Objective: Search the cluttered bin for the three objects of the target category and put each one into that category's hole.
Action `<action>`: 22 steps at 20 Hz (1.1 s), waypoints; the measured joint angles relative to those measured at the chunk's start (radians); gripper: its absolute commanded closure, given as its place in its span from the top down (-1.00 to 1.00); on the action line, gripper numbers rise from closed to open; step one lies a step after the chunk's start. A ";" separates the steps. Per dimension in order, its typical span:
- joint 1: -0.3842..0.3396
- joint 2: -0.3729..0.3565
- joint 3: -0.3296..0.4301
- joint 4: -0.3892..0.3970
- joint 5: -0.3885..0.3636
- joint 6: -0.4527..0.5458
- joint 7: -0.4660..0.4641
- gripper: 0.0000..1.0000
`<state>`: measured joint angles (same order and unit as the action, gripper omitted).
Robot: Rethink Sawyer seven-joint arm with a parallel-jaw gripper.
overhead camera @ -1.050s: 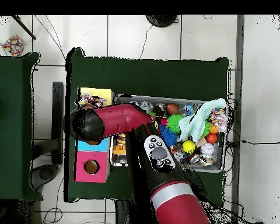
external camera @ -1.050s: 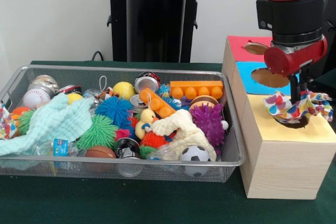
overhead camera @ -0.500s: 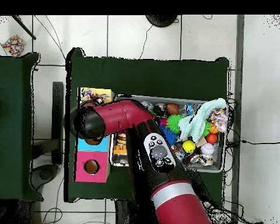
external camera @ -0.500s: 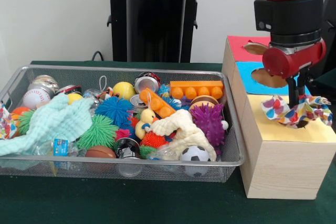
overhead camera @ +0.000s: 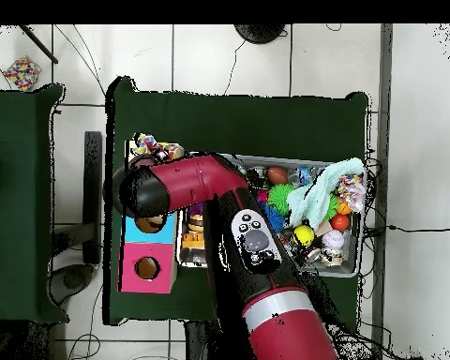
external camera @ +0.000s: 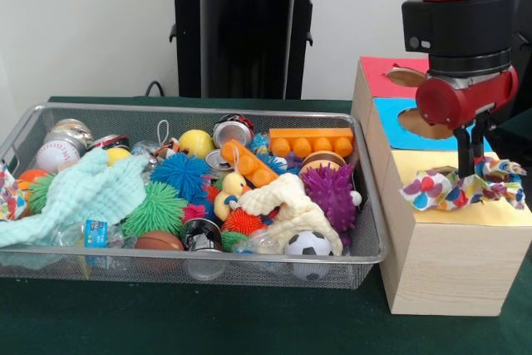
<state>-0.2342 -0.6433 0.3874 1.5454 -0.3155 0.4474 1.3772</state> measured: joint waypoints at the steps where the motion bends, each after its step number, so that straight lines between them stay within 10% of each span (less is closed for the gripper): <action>1: 0.009 0.005 -0.010 -0.012 -0.003 0.015 0.000 -1.00; 22: 0.091 0.043 -0.085 -0.122 -0.004 0.253 0.000 -1.00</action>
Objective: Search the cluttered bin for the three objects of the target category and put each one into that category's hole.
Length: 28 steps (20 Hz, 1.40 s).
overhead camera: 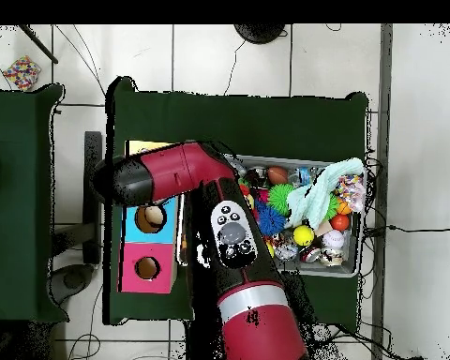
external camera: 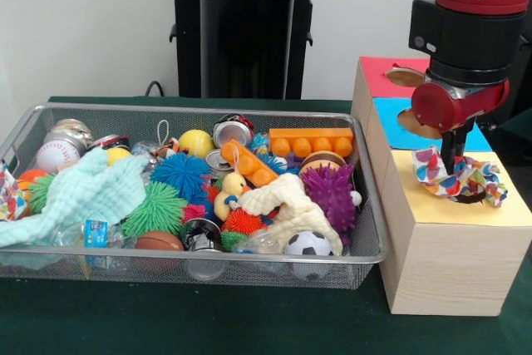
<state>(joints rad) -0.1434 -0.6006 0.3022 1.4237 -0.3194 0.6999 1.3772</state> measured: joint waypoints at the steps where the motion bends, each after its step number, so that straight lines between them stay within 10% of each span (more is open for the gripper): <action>1: 0.000 0.000 0.000 0.000 0.000 0.000 0.000 -1.00; 28: -0.009 0.058 -0.018 0.023 0.001 -0.220 0.000 -1.00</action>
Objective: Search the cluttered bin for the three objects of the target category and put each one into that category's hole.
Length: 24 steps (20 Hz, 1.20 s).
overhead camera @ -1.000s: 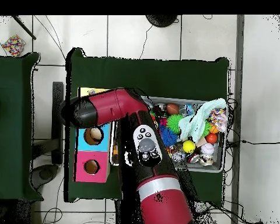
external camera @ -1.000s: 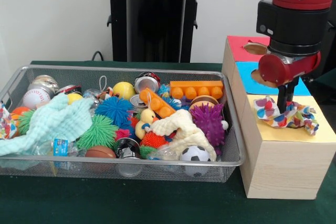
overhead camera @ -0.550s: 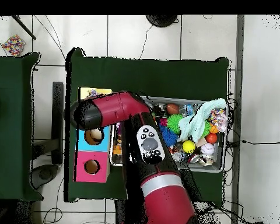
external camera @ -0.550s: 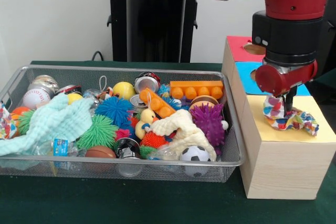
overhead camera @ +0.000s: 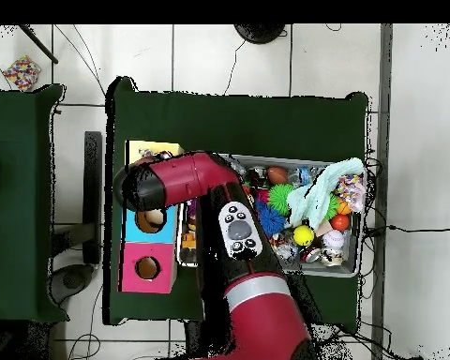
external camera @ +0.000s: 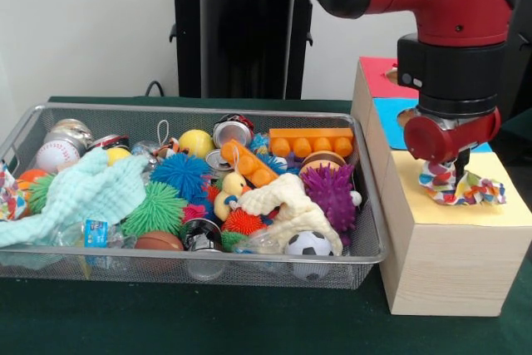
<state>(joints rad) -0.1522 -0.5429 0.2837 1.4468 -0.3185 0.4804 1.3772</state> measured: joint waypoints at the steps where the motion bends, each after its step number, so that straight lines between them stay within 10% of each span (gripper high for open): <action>1: 0.006 0.002 -0.005 -0.004 0.000 0.000 0.000 -1.00; 24: 0.197 0.092 -0.210 -0.130 0.009 0.009 0.000 -1.00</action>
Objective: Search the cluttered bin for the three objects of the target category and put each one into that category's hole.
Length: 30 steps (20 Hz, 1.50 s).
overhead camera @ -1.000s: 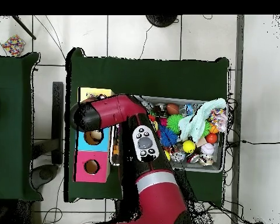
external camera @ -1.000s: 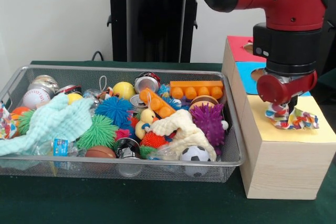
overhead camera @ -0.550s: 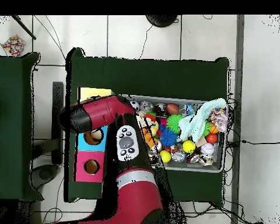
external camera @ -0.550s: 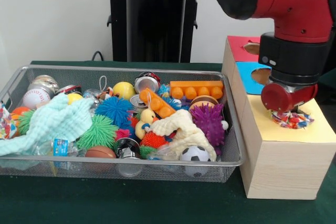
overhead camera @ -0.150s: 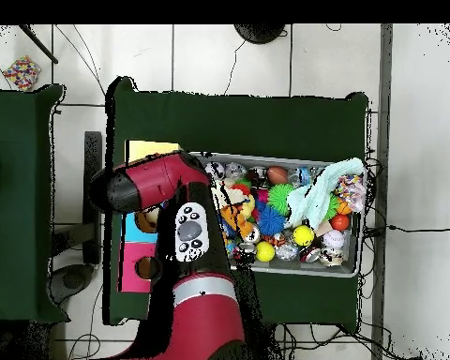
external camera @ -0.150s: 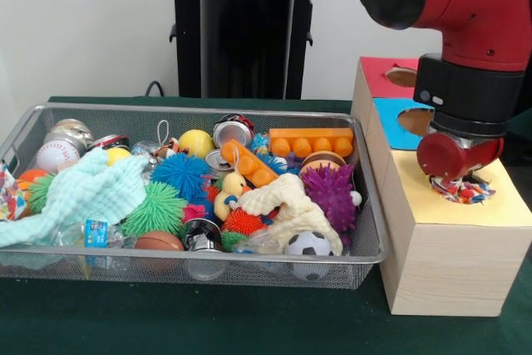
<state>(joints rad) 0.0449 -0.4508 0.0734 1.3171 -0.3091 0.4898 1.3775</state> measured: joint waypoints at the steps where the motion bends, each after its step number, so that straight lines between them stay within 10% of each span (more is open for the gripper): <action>1: 0.002 0.001 -0.003 -0.001 0.002 0.000 0.000 1.00; 30: 0.017 0.017 -0.034 -0.023 0.047 0.026 0.000 1.00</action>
<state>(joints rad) 0.0619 -0.4336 0.0390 1.2943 -0.2625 0.5159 1.3772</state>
